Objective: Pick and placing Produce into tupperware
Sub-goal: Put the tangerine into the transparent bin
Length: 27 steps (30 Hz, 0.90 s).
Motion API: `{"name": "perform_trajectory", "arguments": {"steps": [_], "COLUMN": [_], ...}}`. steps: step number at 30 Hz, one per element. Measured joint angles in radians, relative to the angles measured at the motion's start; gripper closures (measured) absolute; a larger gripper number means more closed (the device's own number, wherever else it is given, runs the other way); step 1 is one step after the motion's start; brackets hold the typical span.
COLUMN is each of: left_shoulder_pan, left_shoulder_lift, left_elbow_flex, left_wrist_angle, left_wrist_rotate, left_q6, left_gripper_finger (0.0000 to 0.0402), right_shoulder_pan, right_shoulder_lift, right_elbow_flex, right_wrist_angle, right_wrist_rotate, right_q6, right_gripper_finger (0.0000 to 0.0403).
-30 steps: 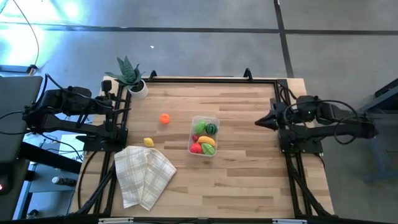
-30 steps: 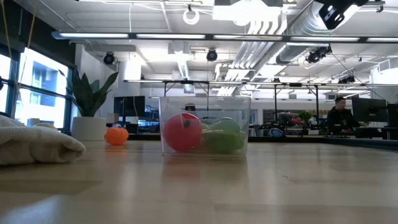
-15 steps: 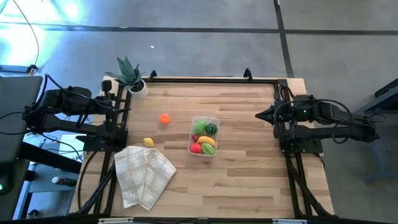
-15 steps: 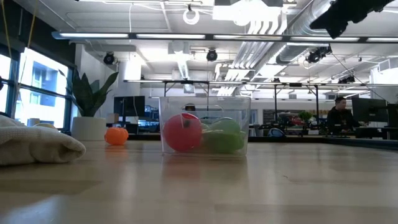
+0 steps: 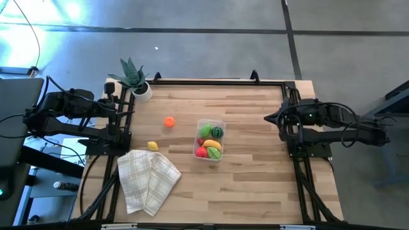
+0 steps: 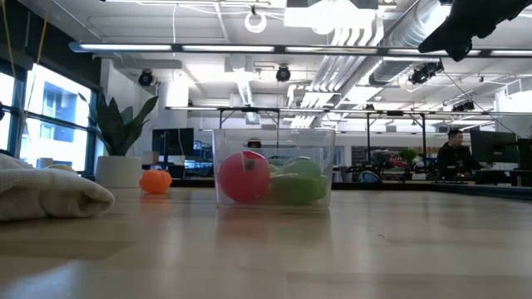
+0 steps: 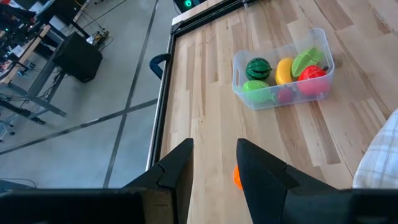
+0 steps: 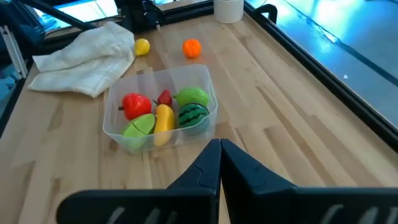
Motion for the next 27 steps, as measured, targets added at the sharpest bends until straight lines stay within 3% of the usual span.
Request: {"name": "perform_trajectory", "arguments": {"steps": [19, 27], "left_shoulder_pan": [0.000, 0.000], "left_shoulder_lift": [0.000, 0.021], "left_elbow_flex": [0.000, 0.000], "left_wrist_angle": [0.039, 0.189], "left_wrist_rotate": [0.000, 0.000], "left_q6": [-0.012, -0.236], "left_gripper_finger": [0.0289, 0.0289], "right_shoulder_pan": [0.000, 0.000], "right_shoulder_lift": [0.000, 0.000], "right_elbow_flex": [0.000, 0.000], "right_wrist_angle": [0.000, 0.000], "right_wrist_rotate": [0.000, 0.000], "right_q6": [0.000, 0.000], "right_gripper_finger": [0.0403, 0.0403]}}
